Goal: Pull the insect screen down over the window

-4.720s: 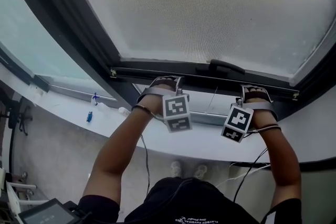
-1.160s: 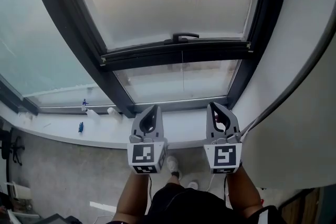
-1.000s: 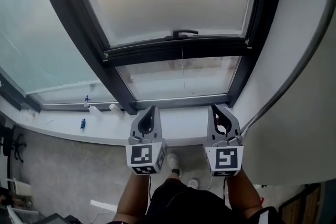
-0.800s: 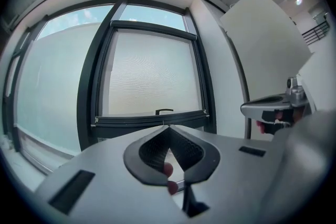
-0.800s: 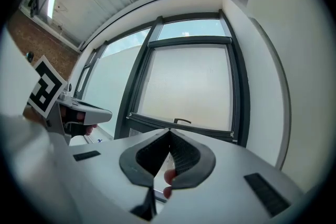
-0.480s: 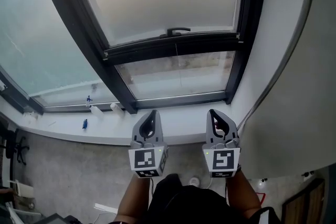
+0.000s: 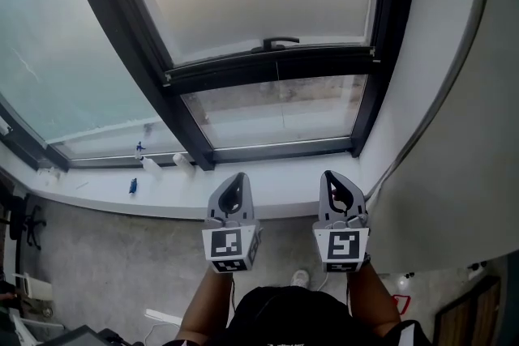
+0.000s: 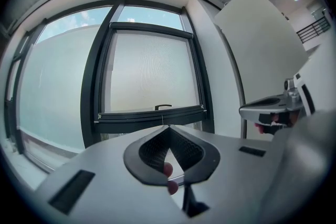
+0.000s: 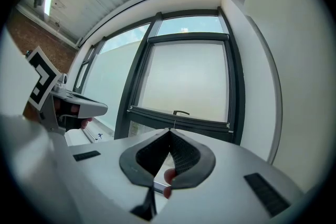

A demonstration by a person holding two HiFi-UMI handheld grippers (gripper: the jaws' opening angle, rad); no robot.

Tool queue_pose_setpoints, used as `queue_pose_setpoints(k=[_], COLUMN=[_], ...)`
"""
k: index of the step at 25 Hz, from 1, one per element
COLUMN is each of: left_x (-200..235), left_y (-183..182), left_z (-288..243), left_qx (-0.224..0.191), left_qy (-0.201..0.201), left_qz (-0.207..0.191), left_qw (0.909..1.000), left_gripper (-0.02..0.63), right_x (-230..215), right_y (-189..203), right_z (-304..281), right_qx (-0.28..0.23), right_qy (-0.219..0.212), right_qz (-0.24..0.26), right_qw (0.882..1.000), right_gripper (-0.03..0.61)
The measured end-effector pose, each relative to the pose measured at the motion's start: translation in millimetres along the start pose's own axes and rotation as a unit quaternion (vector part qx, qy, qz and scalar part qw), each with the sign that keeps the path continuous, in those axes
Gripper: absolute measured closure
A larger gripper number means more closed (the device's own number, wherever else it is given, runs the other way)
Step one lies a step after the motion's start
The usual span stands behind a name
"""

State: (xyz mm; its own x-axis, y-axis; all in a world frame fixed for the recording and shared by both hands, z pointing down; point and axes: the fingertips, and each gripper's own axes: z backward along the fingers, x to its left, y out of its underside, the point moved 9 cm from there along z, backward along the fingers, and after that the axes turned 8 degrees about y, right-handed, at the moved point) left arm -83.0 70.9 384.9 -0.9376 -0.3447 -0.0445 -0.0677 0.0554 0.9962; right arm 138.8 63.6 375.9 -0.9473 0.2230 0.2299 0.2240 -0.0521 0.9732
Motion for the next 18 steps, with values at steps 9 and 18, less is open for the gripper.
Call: queue_pose_setpoints(k=[9,18], left_x=[-2.2,-0.9], left_y=[8.3,8.8], left_z=[13.1,21.3], left_qx=[0.006,0.004], left_qy=[0.010,0.006], left_qz=[0.006,0.003], left_qw=[0.9999,1.0000], left_gripper=[0.612,0.612], right_x=[8.7,17.2], right_y=[0.6,-2.9], right_z=[9.4,13.7], right_qx=[-0.007,-0.021], right_qy=[0.002,-0.006], right_qz=[-0.006,-0.006], right_qw=[1.000,1.000], right_gripper=[0.575,0.575])
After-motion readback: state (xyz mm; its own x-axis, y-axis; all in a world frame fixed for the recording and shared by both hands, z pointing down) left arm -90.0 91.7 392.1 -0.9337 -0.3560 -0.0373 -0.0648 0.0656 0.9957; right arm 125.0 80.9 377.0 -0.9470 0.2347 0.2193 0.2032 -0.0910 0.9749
